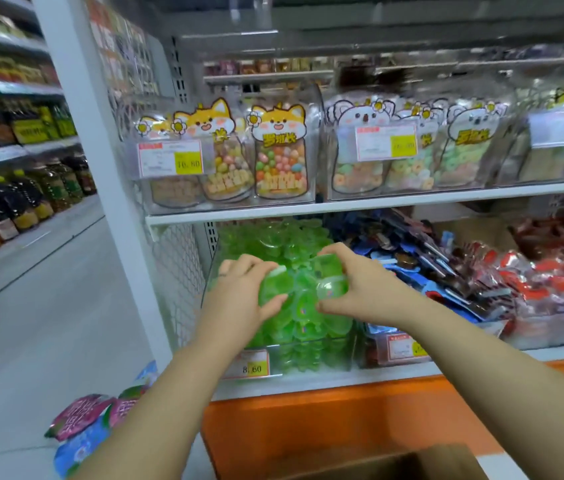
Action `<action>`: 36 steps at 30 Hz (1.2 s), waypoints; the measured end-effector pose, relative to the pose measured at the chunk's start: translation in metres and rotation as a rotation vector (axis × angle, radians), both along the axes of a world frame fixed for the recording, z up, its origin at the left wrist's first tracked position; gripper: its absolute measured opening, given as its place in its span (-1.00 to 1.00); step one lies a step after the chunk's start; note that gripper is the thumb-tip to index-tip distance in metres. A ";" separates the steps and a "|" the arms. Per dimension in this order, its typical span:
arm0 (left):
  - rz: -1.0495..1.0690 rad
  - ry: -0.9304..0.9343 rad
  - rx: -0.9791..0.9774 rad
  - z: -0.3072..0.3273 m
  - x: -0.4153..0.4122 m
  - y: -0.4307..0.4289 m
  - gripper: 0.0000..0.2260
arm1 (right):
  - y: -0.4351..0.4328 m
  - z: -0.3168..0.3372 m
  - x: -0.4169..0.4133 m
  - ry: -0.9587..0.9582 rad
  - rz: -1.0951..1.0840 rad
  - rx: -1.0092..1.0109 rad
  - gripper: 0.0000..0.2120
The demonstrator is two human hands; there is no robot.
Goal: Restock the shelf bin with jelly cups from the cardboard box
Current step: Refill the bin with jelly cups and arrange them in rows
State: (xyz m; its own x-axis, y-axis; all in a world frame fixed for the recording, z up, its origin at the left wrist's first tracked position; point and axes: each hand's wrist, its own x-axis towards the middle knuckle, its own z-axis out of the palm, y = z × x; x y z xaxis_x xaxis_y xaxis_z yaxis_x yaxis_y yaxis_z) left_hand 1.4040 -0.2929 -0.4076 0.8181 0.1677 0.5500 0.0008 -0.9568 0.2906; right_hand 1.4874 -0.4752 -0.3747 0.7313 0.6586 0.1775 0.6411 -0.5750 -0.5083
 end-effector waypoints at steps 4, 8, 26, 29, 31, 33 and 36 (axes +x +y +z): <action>0.025 0.054 0.015 -0.002 0.017 0.007 -0.56 | 0.024 0.005 0.019 0.100 -0.047 -0.085 -0.33; 0.021 0.104 0.060 -0.003 0.029 0.012 -0.53 | 0.040 0.008 0.037 0.190 -0.059 -0.175 -0.26; 0.049 0.202 0.098 -0.019 0.031 0.019 -0.59 | 0.051 0.010 0.044 0.302 -0.121 -0.273 -0.29; 0.059 0.201 0.092 -0.021 0.031 0.020 -0.58 | 0.043 0.008 0.043 0.312 -0.128 -0.218 -0.34; 0.056 0.179 0.071 -0.021 0.031 0.020 -0.57 | 0.038 0.007 0.044 0.308 -0.125 -0.163 -0.40; 0.052 0.175 0.054 -0.021 0.031 0.021 -0.56 | 0.034 0.007 0.043 0.280 -0.111 -0.108 -0.47; 0.040 0.174 0.029 -0.023 0.032 0.022 -0.56 | 0.032 0.005 0.038 0.184 -0.091 -0.037 -0.56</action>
State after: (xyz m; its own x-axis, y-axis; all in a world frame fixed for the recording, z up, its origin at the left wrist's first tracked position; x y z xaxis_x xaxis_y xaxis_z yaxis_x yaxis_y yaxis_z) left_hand 1.4363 -0.2707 -0.4305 0.8941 0.1886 0.4062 0.0870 -0.9629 0.2555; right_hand 1.5253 -0.4433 -0.3700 0.8060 0.5918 0.0125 0.4842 -0.6469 -0.5891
